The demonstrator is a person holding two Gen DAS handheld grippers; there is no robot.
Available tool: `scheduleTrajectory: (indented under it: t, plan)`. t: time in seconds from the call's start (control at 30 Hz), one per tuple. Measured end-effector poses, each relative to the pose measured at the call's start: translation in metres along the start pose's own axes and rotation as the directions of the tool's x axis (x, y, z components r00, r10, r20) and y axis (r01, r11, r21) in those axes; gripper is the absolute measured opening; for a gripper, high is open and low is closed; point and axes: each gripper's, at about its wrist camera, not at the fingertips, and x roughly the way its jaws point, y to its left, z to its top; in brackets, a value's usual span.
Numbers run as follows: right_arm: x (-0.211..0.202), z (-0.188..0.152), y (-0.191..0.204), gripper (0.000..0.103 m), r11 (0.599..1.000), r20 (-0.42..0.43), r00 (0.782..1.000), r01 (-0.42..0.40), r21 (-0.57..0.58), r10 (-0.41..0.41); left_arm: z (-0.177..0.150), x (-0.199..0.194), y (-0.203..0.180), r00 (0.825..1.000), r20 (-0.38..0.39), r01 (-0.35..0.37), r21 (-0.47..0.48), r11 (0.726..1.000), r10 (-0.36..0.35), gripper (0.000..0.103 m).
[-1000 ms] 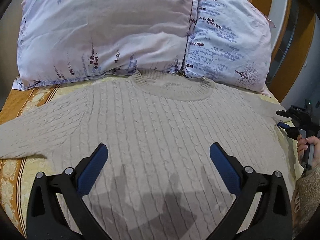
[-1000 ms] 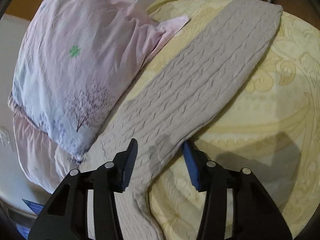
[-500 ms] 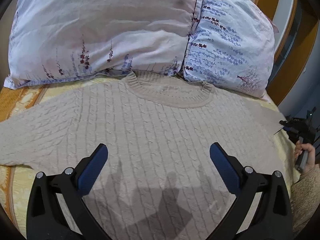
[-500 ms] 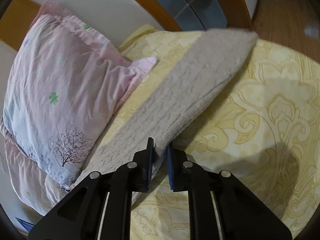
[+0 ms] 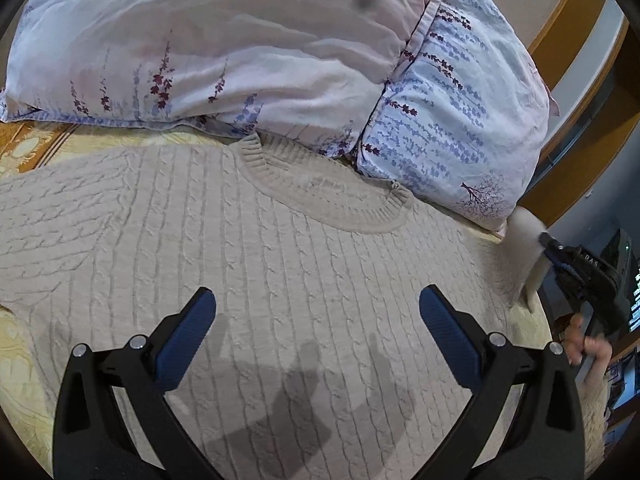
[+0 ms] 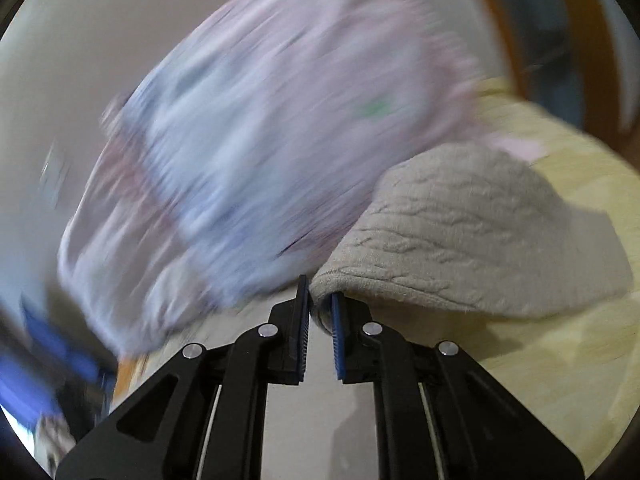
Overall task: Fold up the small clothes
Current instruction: 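Fold the held sleeve across the sweater body, then open the right tool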
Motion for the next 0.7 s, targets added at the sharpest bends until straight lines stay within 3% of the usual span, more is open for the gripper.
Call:
scheduleTrajectory:
  t: [0.13,0.23,0.27,0.3,0.33,0.37,0.57,0.7]
  plan:
    - [0.051,-0.046,0.038,0.011,0.996,-0.204,0.978,-0.061,-0.058,0.048,-0.002,0.005,-0.003,1.000,-0.015,0.016,0.000,1.000,-0.016,0.101]
    - [0.072,-0.065,0.042,0.014,0.999,-0.279,0.960,-0.035,-0.041,0.022,-0.003,0.008,-0.005,1.000,-0.029,0.012,0.009,1.000,-0.012,0.101]
    - [0.074,-0.065,0.037,0.024,0.999,-0.295,0.955,-0.039,-0.006,0.035,-0.003,0.008,-0.005,0.999,-0.032,0.011,0.012,1.000,-0.011,0.101]
    - [0.073,-0.065,0.031,0.044,0.998,-0.302,0.951,-0.053,0.028,0.059,-0.004,0.008,-0.005,0.999,-0.034,0.012,0.015,1.000,-0.011,0.101]
    - [0.069,-0.064,0.024,0.056,0.995,-0.299,0.951,-0.065,0.075,0.084,-0.004,0.008,-0.004,0.999,-0.035,0.013,0.015,1.000,-0.013,0.101]
    - [0.061,-0.061,0.016,0.070,0.989,-0.265,0.959,-0.067,0.130,0.100,-0.004,0.008,-0.004,0.999,-0.034,0.012,0.013,1.000,-0.011,0.101]
    - [0.030,-0.050,-0.036,0.069,0.942,-0.132,0.987,-0.046,0.333,0.095,-0.003,0.008,0.001,0.999,-0.035,0.017,-0.003,1.000,-0.017,0.101]
    - [0.013,-0.043,-0.075,0.061,0.895,-0.068,0.998,0.017,0.446,0.015,-0.002,0.005,0.004,0.999,-0.032,0.027,-0.008,1.000,-0.027,0.101]
